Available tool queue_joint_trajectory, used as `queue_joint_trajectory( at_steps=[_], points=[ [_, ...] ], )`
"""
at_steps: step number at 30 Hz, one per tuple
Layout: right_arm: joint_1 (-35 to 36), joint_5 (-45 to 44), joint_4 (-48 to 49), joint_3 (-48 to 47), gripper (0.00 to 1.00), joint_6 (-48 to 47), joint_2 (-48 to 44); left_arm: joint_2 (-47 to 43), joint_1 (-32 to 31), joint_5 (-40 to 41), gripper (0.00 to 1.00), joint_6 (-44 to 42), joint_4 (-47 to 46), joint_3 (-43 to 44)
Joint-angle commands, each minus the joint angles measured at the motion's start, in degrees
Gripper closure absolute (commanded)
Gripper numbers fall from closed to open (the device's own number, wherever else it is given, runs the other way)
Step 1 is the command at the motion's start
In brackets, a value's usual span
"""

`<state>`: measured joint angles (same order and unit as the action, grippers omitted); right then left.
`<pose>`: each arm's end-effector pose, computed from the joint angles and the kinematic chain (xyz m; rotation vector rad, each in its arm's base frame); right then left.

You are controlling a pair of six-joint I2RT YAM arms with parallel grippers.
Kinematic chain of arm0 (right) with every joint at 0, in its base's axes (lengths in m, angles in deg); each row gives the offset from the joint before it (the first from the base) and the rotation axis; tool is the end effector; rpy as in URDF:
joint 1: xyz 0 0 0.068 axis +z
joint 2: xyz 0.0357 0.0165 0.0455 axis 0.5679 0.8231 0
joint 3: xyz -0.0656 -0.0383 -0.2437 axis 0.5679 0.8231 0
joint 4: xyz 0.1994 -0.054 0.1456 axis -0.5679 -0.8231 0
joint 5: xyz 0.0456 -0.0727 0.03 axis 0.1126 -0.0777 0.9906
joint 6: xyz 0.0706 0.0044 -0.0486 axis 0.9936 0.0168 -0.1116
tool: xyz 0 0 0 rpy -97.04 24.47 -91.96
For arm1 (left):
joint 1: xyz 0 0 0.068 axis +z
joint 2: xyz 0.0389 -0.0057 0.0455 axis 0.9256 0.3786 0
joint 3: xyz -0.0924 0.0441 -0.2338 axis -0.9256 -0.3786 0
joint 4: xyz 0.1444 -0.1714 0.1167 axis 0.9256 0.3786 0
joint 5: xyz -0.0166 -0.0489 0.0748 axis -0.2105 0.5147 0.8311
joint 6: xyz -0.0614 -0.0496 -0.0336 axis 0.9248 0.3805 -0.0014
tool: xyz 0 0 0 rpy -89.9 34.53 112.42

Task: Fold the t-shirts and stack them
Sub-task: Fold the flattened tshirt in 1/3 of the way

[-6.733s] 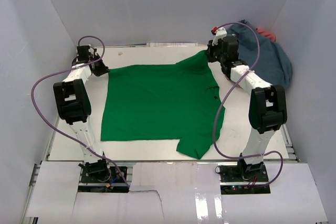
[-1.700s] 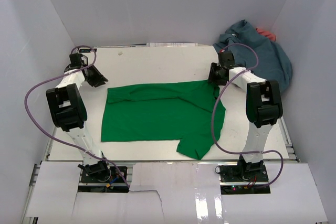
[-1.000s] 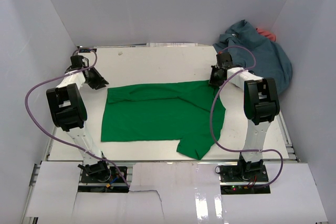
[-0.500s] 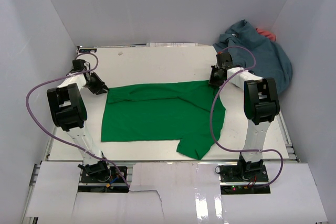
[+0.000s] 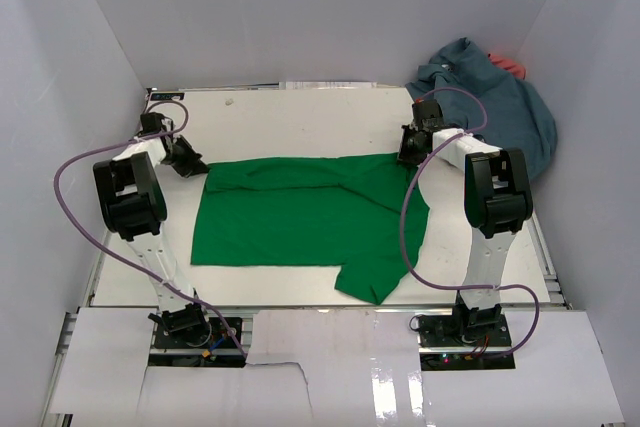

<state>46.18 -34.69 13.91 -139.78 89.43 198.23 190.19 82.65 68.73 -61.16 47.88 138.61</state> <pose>0.4350 0.0898 0.1265 0.1682 2.4959 0.2412 0.4124 0.0814 0.1039 -0.8910 2.5594 -0.5688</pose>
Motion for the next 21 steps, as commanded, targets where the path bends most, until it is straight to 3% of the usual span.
queue_joint_trajectory(
  at_steps=[1,10,21],
  points=[
    [-0.4,-0.2,1.1,-0.5,0.92,-0.3,0.1,1.3,0.1,1.6,1.00,-0.1,-0.1,2.1],
    [-2.3,0.1,-2.5,-10.8,0.92,-1.0,5.9,3.0,0.4,4.3,1.00,0.2,2.4,8.1],
    [-3.0,2.9,-6.6,-24.7,0.92,-1.4,16.3,4.7,1.8,4.9,1.00,0.7,2.9,8.8]
  ],
)
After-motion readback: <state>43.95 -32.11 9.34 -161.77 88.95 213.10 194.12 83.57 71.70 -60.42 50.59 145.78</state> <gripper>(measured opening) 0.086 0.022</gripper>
